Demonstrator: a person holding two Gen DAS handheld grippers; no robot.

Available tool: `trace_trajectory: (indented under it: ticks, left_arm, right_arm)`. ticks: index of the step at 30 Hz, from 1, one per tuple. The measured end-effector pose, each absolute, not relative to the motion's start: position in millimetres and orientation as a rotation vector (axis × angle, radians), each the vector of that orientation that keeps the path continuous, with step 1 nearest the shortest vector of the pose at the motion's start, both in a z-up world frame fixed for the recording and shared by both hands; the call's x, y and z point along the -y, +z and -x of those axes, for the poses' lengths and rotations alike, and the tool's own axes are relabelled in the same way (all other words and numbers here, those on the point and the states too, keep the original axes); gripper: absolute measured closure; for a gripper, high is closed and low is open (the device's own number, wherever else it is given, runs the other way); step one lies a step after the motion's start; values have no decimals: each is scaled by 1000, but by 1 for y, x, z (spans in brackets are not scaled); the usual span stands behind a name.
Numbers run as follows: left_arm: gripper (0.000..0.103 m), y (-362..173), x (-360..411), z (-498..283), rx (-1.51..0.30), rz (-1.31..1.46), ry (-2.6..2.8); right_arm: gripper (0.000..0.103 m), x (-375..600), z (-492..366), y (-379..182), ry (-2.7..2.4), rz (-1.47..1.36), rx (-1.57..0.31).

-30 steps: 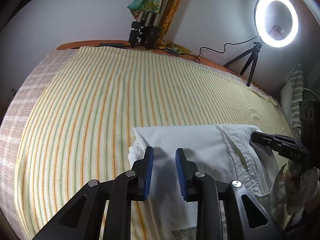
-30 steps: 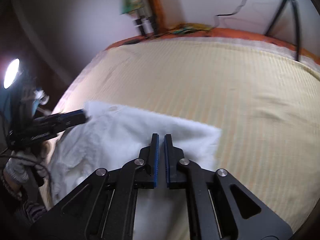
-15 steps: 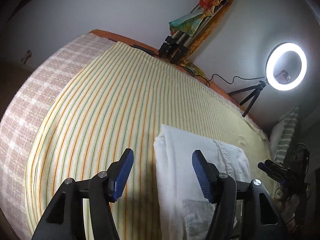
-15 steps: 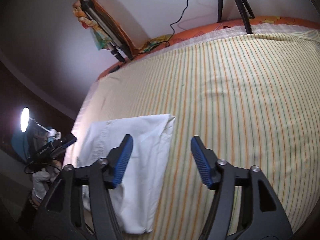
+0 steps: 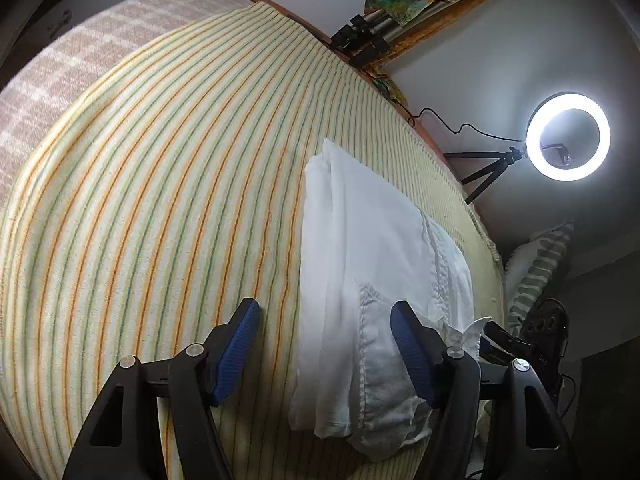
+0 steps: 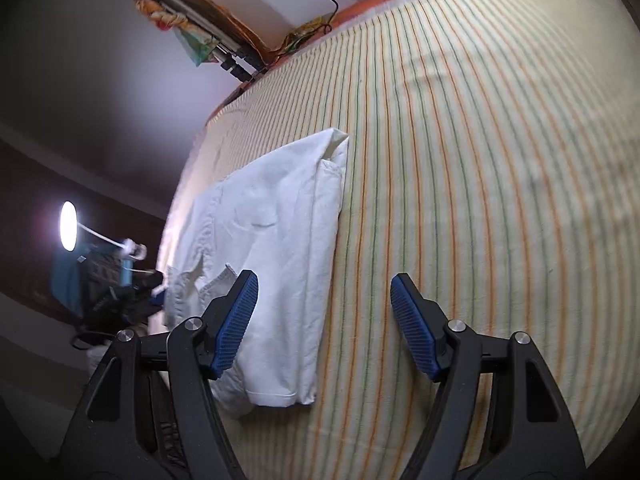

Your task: Fold small clothes

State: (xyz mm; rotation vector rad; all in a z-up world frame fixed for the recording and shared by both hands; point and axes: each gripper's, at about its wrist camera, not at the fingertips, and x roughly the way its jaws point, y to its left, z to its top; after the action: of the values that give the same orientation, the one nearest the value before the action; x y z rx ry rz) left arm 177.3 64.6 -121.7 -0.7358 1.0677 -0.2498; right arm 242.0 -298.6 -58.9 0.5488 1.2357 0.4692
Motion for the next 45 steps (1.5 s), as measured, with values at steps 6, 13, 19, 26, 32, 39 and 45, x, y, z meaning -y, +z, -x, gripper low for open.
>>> trace_trajectory:
  ticks: [6,13,19,26,32,39,45]
  left_arm:
    - [44,-123,-63,-183,-1061,742,-245]
    - [59,-127,-54,-191,-1060,755,-262]
    - [77,-124,-39,-196,-1060,676,-251]
    - [89,-107,-29,-190,-1015,573,-254]
    - [92,-83,-14,-184,-958,504,-281]
    - [93,-66,19,-186,-936,452,-351]
    - [93,-45,62,-204,-902,406,-426]
  right_arm:
    - [32,298,-242,-68,495,-593,-1224]
    - [47,298,-244,-82,529,-690,-1225]
    - [79,283,-253,-97,525,-710,-1255]
    - [92,268,-252,-74,557,-574,-1186]
    - [94,260,-250,-51,578,-502,-1139]
    - [95,276,-248,-18,575,-452,-1066]
    - [95,311,-255,3,532,-465,-1001]
